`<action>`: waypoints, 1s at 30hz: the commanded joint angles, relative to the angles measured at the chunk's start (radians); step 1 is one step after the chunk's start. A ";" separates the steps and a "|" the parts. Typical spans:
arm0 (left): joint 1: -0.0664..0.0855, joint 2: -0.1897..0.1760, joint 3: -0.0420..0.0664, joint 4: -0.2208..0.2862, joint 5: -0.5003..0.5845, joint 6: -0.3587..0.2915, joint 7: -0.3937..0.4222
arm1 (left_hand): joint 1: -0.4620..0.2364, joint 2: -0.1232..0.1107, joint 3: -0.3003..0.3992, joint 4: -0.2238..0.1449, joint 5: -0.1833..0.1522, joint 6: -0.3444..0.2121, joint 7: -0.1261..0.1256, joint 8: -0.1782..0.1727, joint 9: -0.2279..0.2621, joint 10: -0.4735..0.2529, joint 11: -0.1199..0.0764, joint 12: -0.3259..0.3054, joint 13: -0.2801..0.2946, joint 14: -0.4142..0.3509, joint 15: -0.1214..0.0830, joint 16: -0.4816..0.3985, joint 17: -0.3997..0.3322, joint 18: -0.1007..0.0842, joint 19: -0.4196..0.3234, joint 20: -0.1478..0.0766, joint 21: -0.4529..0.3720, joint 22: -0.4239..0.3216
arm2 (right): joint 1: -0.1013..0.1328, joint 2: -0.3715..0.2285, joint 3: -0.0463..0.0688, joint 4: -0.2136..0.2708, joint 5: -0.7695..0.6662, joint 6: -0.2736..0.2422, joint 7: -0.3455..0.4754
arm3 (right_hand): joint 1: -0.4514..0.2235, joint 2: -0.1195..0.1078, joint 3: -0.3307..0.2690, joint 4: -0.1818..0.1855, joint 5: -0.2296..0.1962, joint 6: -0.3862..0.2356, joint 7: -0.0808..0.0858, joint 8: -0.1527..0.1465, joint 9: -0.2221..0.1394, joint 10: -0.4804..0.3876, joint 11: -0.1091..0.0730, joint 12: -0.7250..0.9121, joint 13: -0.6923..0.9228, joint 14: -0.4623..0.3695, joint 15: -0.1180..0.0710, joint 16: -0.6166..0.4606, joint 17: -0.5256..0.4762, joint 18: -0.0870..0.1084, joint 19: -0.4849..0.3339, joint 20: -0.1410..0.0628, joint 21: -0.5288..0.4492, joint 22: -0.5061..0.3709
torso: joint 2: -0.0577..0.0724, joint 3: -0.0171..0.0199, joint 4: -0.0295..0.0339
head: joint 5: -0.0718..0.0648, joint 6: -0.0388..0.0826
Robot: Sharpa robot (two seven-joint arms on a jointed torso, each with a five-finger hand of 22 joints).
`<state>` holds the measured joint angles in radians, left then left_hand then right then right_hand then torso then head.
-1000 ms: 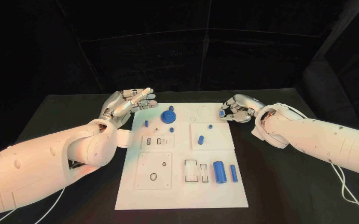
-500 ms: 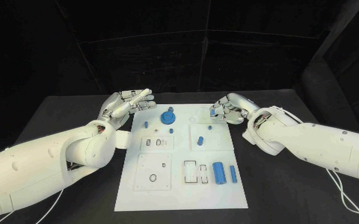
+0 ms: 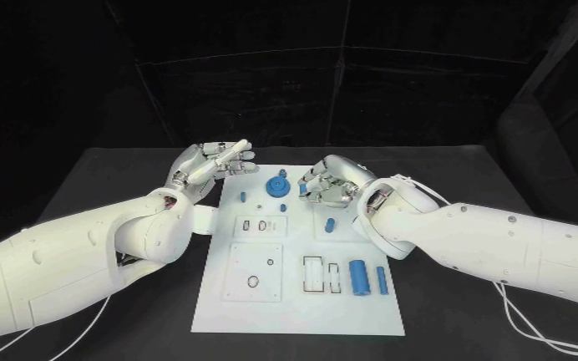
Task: Assemble the parts on the task board
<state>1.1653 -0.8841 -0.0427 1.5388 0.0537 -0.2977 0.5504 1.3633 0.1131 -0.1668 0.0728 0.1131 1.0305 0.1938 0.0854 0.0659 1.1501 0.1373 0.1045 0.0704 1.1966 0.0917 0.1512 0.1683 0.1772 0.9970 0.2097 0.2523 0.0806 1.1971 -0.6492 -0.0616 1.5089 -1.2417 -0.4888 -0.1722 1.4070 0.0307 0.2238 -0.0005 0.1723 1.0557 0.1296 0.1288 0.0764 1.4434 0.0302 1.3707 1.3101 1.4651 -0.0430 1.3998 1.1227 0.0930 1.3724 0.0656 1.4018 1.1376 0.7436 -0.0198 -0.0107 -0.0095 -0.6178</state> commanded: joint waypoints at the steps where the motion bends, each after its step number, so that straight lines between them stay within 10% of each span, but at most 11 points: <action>1: 0.002 -0.001 0.001 0.001 -0.012 0.017 -0.005 | 0.002 0.010 -0.005 -0.002 0.003 0.010 0.000 0.000 0.001 0.014 -0.002 -0.003 0.001 0.016 -0.002 0.007 0.007 0.008 0.012 -0.003 0.009 0.002 | 0.002 0.026 0.000 -0.013 -0.068 0.067 -0.073 | -0.011 0.003 0.009 0.002 0.008 0.037 -0.020 0.005 0.002 -0.002 -0.006 -0.007 0.050 0.034 -0.006 0.002 -0.003 -0.011 0.000 -0.006 0.003 -0.001 | -0.001 -0.0008 0.0006 | 0.007 -0.007; 7: 0.003 -0.004 0.001 0.003 -0.016 0.013 -0.009 | 0.002 0.010 -0.006 -0.002 0.003 0.011 -0.001 0.000 0.001 0.017 -0.003 -0.004 0.001 0.020 -0.003 0.008 0.009 0.008 0.015 -0.004 0.010 0.002 | 0.000 0.088 -0.001 -0.029 -0.117 0.102 -0.101 | -0.018 -0.001 0.010 0.003 0.009 0.036 -0.018 0.002 0.001 -0.002 -0.005 -0.007 0.050 0.034 -0.005 0.002 -0.003 -0.010 0.000 -0.006 0.002 -0.003 | 0.000 0.0006 -0.0014 | 0.018 -0.012; 30: 0.004 -0.011 0.001 0.011 -0.018 -0.003 -0.017 | 0.013 0.016 -0.006 -0.007 0.001 0.026 -0.010 -0.001 0.001 0.043 -0.012 -0.007 0.002 0.033 -0.009 0.005 0.020 0.008 0.023 -0.010 0.011 0.001 | -0.006 0.154 -0.065 -0.029 -0.197 0.124 -0.164 | -0.044 -0.022 0.005 0.005 0.007 0.042 -0.020 -0.001 0.001 0.001 -0.006 -0.005 0.052 0.035 -0.005 0.003 0.001 -0.010 0.000 -0.005 0.001 -0.003 | 0.000 0.0018 -0.0007 | 0.044 -0.024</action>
<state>1.1676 -0.8943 -0.0426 1.5476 0.0441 -0.2993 0.5322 1.3725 0.1223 -0.1694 0.0702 0.1131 1.0473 0.1839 0.0855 0.0659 1.1848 0.1250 0.1045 0.0713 1.2191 0.0825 0.1550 0.1871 0.1772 1.0137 0.2002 0.2577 0.0816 1.1894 -0.4969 -0.1244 1.4802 -1.4161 -0.3778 -0.3270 1.3695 0.0093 0.2293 0.0051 0.1768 1.0559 0.1297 0.1273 0.0763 1.4434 0.0303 1.3612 1.3083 1.4651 -0.0429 1.3998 1.1224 0.0929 1.3723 0.0657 1.4018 1.1345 0.7437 -0.0183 -0.0101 0.0329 -0.6395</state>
